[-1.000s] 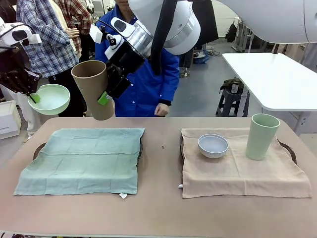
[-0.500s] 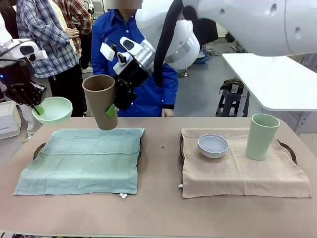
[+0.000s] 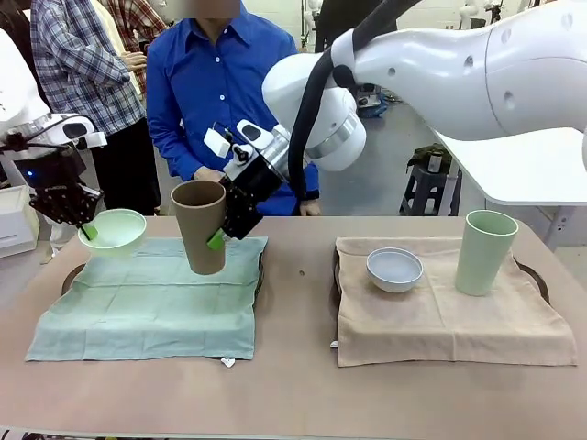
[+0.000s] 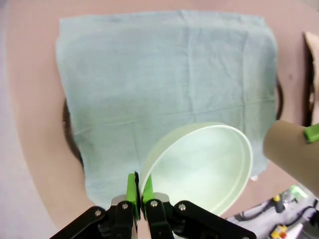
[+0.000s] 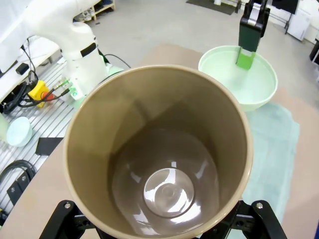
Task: Set up a tray with a mat and arrange the tableware.
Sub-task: Place the Picnic Bowl and Reusable plastic cup back onto the Handle tray in front of the human's position.
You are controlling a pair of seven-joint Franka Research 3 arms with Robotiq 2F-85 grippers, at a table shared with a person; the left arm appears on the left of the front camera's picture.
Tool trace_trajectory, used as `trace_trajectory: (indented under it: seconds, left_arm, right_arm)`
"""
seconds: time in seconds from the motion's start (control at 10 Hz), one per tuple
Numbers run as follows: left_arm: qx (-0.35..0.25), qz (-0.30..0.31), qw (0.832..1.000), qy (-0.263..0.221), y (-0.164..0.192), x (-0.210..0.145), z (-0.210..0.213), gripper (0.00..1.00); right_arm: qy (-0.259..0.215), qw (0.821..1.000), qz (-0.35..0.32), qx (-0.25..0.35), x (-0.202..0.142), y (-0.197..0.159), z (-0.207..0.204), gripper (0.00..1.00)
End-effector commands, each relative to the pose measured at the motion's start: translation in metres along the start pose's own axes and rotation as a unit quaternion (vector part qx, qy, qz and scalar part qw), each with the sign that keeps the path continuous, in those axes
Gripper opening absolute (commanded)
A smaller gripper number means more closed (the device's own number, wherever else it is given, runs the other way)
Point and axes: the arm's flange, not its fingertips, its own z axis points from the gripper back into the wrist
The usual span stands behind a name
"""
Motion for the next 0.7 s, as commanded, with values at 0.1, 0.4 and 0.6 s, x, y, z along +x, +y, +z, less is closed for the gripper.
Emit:
trace_trajectory:
  seconds: [0.1,0.4,0.6]
  left_arm:
    - [0.001,-0.015,1.0,0.0,-0.001,0.008,-0.033,0.04]
    - [-0.003,-0.023,1.0,0.008,0.0,0.012,-0.053,0.04]
    - [-0.008,-0.024,0.999,0.019,0.003,0.015,-0.07,0.04]
  right_arm:
    - [0.025,1.0,0.0,0.006,-0.026,0.005,-0.012,0.85]
    - [0.039,0.999,0.021,-0.004,-0.045,-0.002,-0.018,0.85]
    - [0.051,0.998,0.035,-0.008,-0.049,-0.009,-0.021,0.85]
